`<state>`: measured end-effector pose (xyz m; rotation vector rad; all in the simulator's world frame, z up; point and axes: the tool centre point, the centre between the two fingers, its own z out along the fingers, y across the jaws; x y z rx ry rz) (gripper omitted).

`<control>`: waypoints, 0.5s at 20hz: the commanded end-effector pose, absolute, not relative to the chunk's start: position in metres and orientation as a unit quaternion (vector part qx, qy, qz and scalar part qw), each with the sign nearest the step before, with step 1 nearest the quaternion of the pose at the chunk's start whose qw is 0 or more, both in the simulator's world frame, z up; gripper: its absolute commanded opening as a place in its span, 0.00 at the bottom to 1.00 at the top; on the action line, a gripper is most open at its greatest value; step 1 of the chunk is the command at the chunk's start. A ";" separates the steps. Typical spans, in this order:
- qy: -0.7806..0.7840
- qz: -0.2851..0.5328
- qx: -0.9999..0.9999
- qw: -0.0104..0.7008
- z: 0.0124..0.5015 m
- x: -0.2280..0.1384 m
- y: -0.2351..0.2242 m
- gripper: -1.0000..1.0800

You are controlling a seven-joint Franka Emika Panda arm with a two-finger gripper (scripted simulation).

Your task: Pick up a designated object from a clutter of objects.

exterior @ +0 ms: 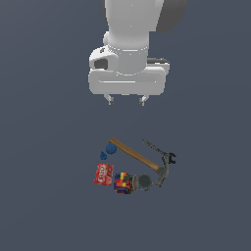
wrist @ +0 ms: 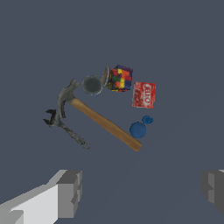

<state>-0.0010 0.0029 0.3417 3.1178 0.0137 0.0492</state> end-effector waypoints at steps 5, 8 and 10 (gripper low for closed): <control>0.008 0.022 1.000 0.016 0.346 0.001 0.005 0.96; 0.015 0.032 0.999 0.023 0.353 0.004 0.008 0.96; 0.019 0.035 0.999 0.026 0.356 0.004 0.009 0.96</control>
